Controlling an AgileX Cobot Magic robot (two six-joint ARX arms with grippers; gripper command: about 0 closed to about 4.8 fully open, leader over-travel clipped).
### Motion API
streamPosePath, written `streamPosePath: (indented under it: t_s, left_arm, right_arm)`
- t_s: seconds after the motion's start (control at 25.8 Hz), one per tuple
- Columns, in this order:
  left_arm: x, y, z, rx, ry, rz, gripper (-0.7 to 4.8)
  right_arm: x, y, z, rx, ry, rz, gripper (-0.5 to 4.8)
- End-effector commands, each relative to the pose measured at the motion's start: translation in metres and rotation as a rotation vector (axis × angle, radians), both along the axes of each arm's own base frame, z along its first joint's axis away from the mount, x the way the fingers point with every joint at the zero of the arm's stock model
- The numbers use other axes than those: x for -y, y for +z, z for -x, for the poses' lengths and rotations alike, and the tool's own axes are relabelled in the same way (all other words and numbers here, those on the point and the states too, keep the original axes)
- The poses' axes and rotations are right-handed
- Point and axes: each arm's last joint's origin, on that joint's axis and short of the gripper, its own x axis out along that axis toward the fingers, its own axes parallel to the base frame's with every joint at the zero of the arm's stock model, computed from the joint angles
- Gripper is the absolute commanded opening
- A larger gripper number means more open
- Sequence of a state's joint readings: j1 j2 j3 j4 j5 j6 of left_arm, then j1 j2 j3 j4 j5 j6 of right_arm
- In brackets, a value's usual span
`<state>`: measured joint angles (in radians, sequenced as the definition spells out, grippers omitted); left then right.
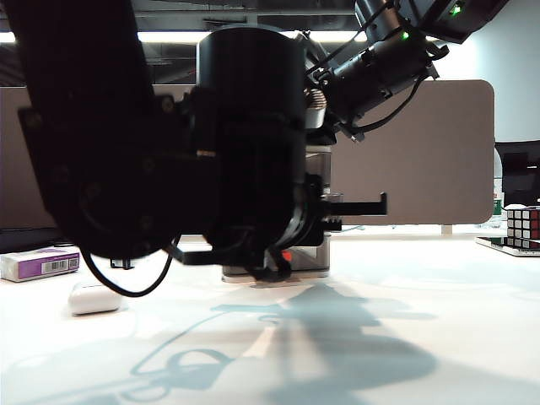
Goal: Open the second layer of the drawer on the table, pick up the earphone case on the table and put it in, and finally close the drawer.
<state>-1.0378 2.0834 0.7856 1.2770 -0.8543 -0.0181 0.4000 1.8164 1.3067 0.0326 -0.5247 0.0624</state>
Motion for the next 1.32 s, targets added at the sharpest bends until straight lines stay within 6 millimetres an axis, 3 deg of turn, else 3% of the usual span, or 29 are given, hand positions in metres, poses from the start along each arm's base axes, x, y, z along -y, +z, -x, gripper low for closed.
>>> streamPosePath:
  t_s: [0.04, 0.31, 0.81, 0.89, 0.93, 1.01, 1.08, 1.32]
  left_arm:
    - [0.009, 0.008, 0.014, 0.014, -0.035, 0.017, -0.06]
    - [0.024, 0.004, 0.041, -0.033, -0.105, 0.042, -0.06]
    - [0.027, 0.006, 0.051, -0.067, -0.132, 0.037, -0.05]
    - [0.027, 0.008, 0.051, -0.065, -0.135, 0.041, 0.58]
    - [0.028, 0.01, 0.053, -0.063, -0.139, 0.044, 1.46]
    - [0.028, 0.013, 0.053, -0.06, -0.14, 0.05, 2.55]
    - [0.028, 0.016, 0.054, -0.063, -0.141, 0.044, 2.83]
    - [0.024, 0.024, 0.058, -0.101, -0.145, -0.037, 2.83]
  right_arm:
    - [0.0, -0.018, 0.003, -0.101, -0.001, 0.04, -0.05]
    - [0.0, -0.018, 0.003, -0.101, 0.0, 0.04, -0.05]
    - [-0.001, -0.018, 0.003, -0.103, 0.01, 0.035, -0.05]
    - [-0.001, -0.018, 0.003, -0.103, 0.01, 0.035, -0.05]
    - [-0.001, -0.018, 0.003, -0.103, 0.01, 0.035, -0.05]
    - [-0.001, -0.018, 0.003, -0.104, 0.01, 0.035, -0.05]
    - [-0.001, -0.018, 0.003, -0.103, 0.01, 0.035, -0.05]
    - [-0.001, -0.018, 0.003, -0.104, 0.009, 0.036, -0.05]
